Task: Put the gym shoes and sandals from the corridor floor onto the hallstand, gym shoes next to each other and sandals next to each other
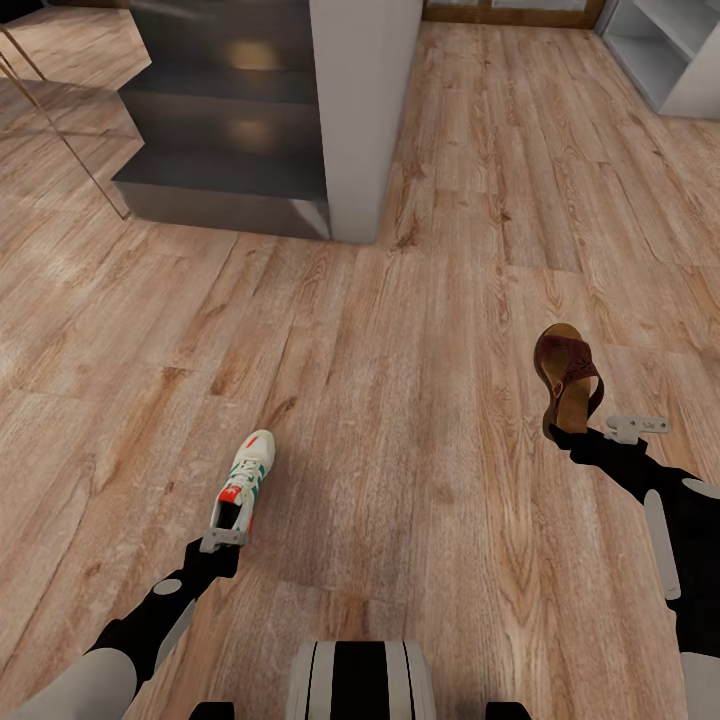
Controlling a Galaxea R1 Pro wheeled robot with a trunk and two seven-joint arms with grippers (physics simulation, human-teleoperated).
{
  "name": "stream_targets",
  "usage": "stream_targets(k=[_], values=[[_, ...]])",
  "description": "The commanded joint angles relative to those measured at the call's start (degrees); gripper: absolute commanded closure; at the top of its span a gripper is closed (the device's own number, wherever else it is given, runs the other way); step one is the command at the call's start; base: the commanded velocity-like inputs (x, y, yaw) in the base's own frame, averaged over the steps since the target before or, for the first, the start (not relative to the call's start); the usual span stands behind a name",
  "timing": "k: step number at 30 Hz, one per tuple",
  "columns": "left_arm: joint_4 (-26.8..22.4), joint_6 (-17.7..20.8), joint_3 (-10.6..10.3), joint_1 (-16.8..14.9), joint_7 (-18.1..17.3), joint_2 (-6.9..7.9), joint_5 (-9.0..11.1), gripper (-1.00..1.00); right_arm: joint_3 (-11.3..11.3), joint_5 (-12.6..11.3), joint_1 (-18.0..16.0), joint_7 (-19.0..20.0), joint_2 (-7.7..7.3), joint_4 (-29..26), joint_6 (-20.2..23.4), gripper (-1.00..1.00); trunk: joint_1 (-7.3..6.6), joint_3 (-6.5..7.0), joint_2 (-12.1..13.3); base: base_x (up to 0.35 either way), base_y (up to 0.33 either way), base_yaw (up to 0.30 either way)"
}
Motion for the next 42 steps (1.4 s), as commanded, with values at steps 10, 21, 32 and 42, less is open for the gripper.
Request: stream_targets(k=[10,21,32,42], values=[[0.03,-0.11,0.01,-0.02,-0.04,0.04,-0.39,1.00,-0.08,-0.31,-0.03,0.13,0.01,-0.05,0.40,1.00,-0.24,1.96,0.11,0.000,0.000,0.000],[0.05,0.13,0.18,-0.02,0.04,0.04,-0.39,1.00,-0.06,-0.27,-0.03,0.15,-0.28,-0.05,0.40,1.00,-0.52,4.40,0.26,0.000,0.000,0.000],[0.99,-0.07,0.38,0.34,5.67,-0.22,0.46,1.00,-3.76,0.75,2.11,0.04,0.03,0.27,-1.95,1.00,-0.81,7.32,0.40,0.000,0.000,-0.068],[0.73,-1.95,0.45,6.69,6.46,-0.43,4.90,1.00,-9.18,1.85,19.53,0.29,3.50,7.33,-22.46,1.00,-1.07,10.41,0.54,0.000,0.000,-0.150]])
